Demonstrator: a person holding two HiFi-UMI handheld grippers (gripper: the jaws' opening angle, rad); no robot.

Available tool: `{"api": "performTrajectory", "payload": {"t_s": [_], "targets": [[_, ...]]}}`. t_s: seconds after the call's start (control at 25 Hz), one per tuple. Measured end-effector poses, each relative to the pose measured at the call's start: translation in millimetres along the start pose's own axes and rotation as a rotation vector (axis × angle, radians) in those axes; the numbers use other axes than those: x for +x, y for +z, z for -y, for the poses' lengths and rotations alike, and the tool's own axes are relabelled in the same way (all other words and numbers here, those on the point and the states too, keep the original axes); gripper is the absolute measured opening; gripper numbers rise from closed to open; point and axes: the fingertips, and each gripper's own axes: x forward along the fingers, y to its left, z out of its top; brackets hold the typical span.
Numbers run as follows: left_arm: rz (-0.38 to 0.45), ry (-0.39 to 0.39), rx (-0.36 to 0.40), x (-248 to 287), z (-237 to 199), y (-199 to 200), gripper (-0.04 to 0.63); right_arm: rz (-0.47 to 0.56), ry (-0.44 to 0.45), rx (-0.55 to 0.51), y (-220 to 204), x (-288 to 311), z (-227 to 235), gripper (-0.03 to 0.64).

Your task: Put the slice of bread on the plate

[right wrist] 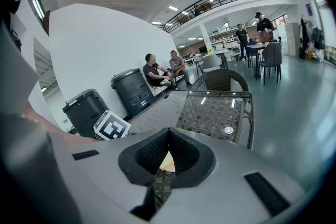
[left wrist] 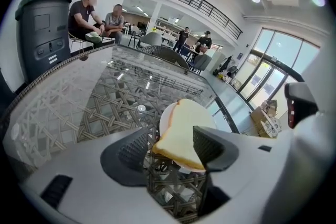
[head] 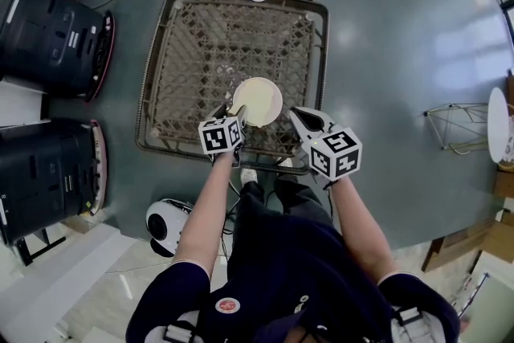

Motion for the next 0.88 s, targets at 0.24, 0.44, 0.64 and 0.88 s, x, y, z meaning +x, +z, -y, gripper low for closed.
{"api": "performTrajectory", "payload": {"t_s": [0.24, 0.44, 0.64, 0.88], "targets": [[0.084, -0.019, 0.077, -33, 11, 26, 0.255, 0.039, 0.002, -0.003, 12, -8, -3, 0.006], [0.166, -0.041, 0.198, -74, 36, 54, 0.205, 0.092, 0.012, -0.023, 31, -22, -11, 0.006], [0.268, -0.071, 0.292, -114, 66, 80, 0.103, 0.152, 0.033, -0.050, 52, -32, -24, 0.006], [0.357, -0.119, 0.363, -154, 105, 95, 0.023, 0.200, 0.051, -0.098, 74, -38, -43, 0.006]]}}
